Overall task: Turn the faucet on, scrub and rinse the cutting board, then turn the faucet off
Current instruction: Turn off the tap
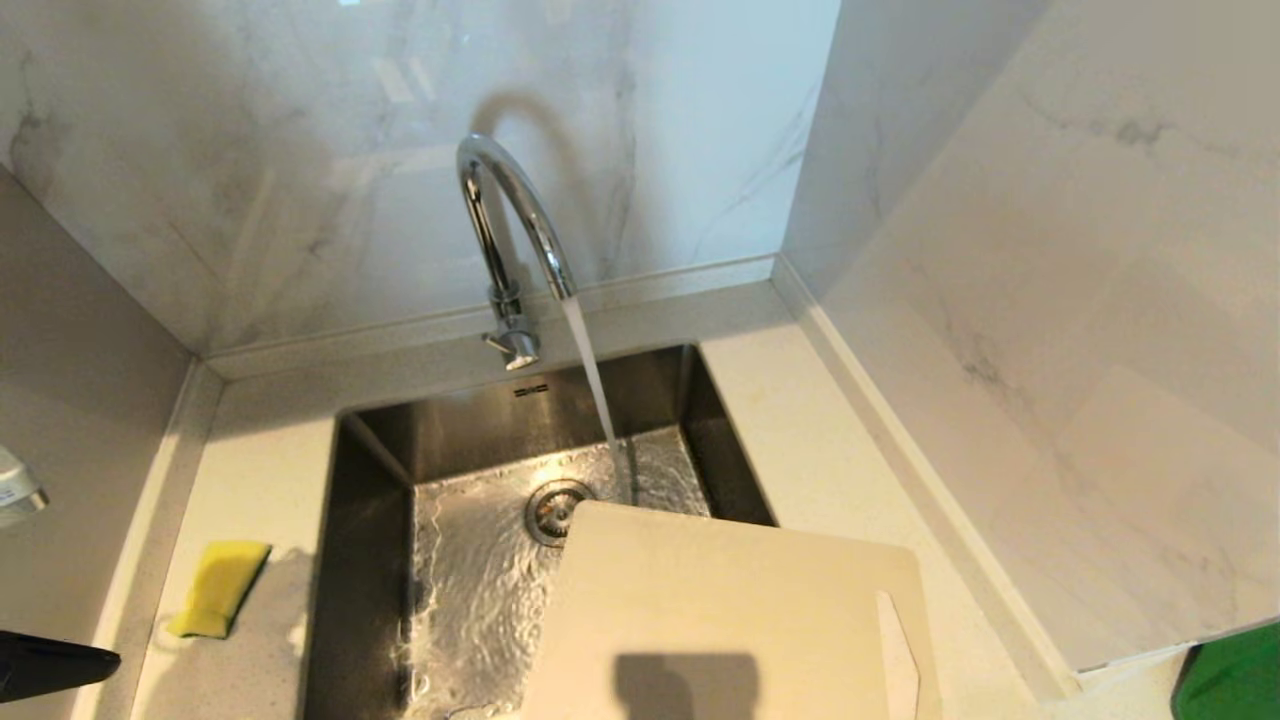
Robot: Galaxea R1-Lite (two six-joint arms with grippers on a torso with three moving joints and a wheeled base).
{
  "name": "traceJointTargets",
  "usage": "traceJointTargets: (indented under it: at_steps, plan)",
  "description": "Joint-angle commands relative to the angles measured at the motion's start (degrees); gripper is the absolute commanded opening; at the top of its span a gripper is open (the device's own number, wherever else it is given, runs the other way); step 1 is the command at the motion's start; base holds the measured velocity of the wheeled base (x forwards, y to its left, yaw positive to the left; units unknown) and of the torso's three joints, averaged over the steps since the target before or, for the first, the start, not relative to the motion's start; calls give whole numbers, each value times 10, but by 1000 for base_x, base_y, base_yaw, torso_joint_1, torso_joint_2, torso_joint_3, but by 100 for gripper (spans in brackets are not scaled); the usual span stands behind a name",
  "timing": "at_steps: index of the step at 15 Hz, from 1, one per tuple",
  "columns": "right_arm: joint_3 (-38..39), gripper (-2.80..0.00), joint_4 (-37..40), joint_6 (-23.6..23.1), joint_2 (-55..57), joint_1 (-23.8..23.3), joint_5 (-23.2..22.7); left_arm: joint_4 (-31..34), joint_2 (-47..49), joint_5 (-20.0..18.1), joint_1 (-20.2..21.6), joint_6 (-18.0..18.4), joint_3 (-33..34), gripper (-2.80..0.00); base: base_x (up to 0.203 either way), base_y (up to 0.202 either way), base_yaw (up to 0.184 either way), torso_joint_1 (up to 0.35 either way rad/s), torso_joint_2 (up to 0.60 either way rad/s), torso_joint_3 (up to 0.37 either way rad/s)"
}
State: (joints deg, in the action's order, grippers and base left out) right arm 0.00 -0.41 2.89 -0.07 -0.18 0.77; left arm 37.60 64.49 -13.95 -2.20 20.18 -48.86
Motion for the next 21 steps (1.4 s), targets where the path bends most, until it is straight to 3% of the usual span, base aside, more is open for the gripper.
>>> traceJointTargets:
  at_steps: [1,4,9,13,17,21]
  plan:
    - [1,-280,0,0,0,0,0,3,11,-5,-22,0,-2,-280,0,0,0,0,0,0]
    - [1,-280,0,0,0,0,0,-1,48,-19,-54,-33,-24,-280,0,0,0,0,0,0]
    - [1,-280,0,0,0,0,0,-14,151,-87,-67,-58,-94,-280,0,0,0,0,0,0]
    - [1,-280,0,0,0,0,0,-87,248,-91,-79,-70,-146,-280,0,0,0,0,0,0]
    - [1,-280,0,0,0,0,0,-98,335,-92,-94,-78,-231,-280,0,0,0,0,0,0]
    - [0,-280,0,0,0,0,0,-105,400,-92,-112,-126,-308,-280,0,0,0,0,0,0]
